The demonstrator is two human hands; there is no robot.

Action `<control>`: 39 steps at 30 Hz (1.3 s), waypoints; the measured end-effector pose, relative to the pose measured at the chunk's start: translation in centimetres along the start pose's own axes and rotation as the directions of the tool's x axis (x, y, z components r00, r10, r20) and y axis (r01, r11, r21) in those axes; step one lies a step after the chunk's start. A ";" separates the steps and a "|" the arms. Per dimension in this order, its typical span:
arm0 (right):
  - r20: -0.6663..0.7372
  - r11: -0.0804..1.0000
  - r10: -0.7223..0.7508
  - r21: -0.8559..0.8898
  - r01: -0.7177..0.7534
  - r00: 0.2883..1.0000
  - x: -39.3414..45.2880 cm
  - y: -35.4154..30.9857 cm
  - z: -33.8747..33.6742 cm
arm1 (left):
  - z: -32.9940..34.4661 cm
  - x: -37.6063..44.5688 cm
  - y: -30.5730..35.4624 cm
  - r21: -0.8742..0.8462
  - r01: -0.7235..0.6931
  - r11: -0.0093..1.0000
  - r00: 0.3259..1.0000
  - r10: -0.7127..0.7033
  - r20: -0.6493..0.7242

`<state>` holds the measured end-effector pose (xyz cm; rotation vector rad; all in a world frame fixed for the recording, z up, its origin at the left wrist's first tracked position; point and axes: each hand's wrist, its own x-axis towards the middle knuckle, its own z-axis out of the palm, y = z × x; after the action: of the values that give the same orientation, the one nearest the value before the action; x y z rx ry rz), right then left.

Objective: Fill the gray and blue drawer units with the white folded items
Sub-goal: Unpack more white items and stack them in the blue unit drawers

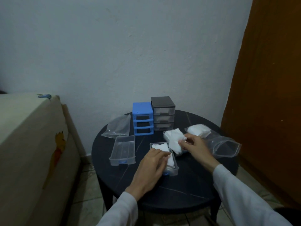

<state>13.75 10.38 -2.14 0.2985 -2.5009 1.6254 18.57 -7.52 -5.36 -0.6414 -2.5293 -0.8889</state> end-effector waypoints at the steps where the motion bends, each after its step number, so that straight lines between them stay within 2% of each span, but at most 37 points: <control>1: -0.004 1.000 0.000 0.000 0.000 1.000 0.1 0.1 0.0 | 0.1 0.0 0.2 0.017 -0.003 1.000 1.000 0.003 0.007; 4: -0.001 0.999 0.003 0.052 -0.003 1.000 0.2 0.2 0.1 | 0.9 0.0 0.8 0.057 0.030 0.998 0.993 -0.036 0.108; 8: -0.006 0.991 0.034 0.130 -0.033 0.999 0.5 0.4 0.1 | 1.6 -0.2 0.4 0.252 0.014 0.968 0.955 -0.087 0.284; 13: -0.018 0.999 0.016 0.046 -0.015 1.000 1.5 0.5 0.1 | 1.8 0.0 0.2 0.351 -0.026 0.936 0.922 -0.113 0.371; 15: 0.005 0.999 0.008 0.040 -0.008 1.000 2.4 0.5 0.3 | 1.7 0.1 0.2 0.260 0.011 0.965 0.923 -0.110 0.368; 17: 0.043 1.000 -0.013 0.024 0.012 0.999 3.5 0.4 0.6 | 1.4 0.0 0.1 0.028 0.130 0.991 0.950 -0.133 0.281; 20: 0.129 0.996 -0.085 0.023 0.083 0.988 4.9 0.3 1.3 | 0.9 -0.2 -0.2 -0.367 0.254 0.895 0.964 -0.267 0.015; 23: 0.251 0.992 -0.095 -0.058 0.113 0.963 6.0 -0.2 1.9 | 1.4 0.1 -0.9 -0.531 0.319 0.785 0.886 -0.445 -0.126; 27: 0.464 0.988 -0.038 -0.114 0.102 0.885 6.8 -0.7 2.7 | 2.0 1.2 -1.9 -0.687 0.409 0.600 0.795 -0.604 -0.054; 30: 0.507 0.984 -0.030 -0.135 0.114 0.861 7.3 -0.8 3.2 | 2.3 1.9 -2.3 -0.741 0.442 0.505 0.765 -0.644 0.017; 36: 0.528 0.946 -0.039 -0.255 0.202 0.848 7.3 -0.5 4.1 | 2.6 2.5 -2.6 -0.750 0.460 0.475 0.750 -0.660 0.042; 39: 0.486 0.890 -0.119 -0.335 0.310 0.866 6.8 -0.1 4.4 | 2.7 2.4 -2.7 -0.731 0.471 0.493 0.763 -0.644 0.057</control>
<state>7.16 5.72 -2.31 0.9681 -2.9158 0.9963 14.65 -6.93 -7.46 0.1792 -2.1086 -2.1158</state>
